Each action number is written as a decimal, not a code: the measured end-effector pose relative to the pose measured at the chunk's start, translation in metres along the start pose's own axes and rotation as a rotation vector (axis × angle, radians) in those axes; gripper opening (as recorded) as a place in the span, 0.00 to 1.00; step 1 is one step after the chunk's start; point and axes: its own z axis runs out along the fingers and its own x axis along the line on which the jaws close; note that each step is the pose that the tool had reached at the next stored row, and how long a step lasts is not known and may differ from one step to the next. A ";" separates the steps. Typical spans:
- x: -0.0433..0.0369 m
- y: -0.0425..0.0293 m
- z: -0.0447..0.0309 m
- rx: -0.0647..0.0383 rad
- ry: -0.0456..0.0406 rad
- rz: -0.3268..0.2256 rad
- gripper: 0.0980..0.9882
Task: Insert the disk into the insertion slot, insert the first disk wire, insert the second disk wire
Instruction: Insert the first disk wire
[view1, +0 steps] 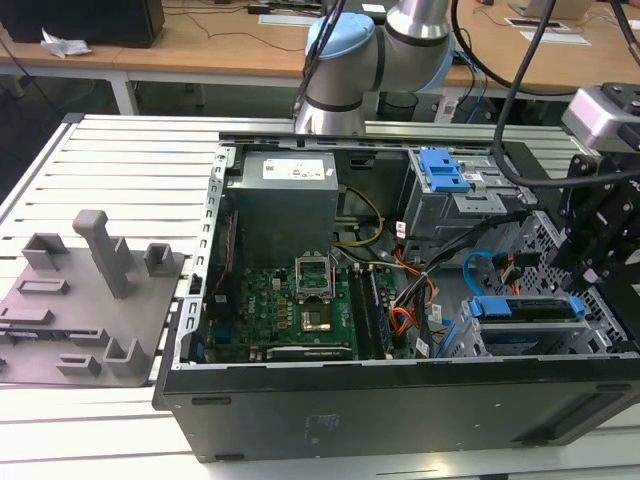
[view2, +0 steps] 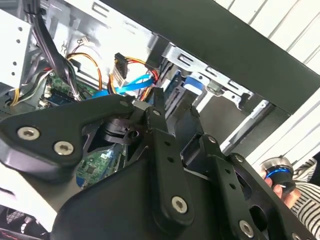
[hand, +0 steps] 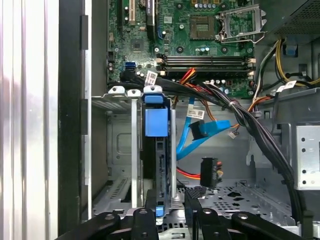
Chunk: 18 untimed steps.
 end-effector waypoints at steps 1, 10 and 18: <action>-0.0021 0.0000 0.0000 0.000 -0.0001 0.000 0.30; -0.0278 0.0005 -0.0002 0.000 0.0000 0.000 0.30; -0.0298 0.0223 0.0032 0.003 0.0042 0.000 0.30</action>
